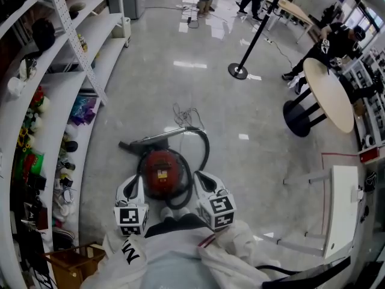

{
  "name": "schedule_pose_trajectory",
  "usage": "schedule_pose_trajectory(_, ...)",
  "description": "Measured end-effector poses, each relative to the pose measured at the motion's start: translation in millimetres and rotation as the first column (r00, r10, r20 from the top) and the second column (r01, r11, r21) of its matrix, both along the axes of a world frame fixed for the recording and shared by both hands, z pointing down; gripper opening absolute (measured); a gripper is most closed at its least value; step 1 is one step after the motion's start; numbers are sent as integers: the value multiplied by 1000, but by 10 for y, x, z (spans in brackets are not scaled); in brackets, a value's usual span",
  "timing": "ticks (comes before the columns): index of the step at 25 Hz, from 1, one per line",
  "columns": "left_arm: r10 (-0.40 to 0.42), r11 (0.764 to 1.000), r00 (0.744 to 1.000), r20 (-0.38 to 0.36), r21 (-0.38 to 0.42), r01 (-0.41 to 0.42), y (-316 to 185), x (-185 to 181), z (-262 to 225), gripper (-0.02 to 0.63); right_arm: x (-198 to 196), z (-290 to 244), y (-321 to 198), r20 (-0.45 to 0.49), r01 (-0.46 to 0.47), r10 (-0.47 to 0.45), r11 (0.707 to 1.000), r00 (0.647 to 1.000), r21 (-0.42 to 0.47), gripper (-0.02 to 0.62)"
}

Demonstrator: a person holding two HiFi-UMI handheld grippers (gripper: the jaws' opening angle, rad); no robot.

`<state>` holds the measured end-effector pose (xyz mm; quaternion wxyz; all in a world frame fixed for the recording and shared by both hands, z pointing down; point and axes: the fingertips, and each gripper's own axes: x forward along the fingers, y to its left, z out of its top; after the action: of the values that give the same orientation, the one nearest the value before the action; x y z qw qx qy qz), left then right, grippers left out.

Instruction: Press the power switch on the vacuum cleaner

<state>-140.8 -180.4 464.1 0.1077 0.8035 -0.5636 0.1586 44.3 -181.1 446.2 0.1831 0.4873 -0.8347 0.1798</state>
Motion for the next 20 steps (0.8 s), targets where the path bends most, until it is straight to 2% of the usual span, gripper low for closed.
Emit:
schedule_pose_trajectory(10,0,1000,1000,-20,-27,0,133,25,121,0,47,77,226,-31,-5,4,999,1000,-35,0)
schedule_pose_trajectory(20,-14,1000,1000,15,-5,14,296,75,56,0,96,85,453,-8,20,-20,1000,1000,-19,0)
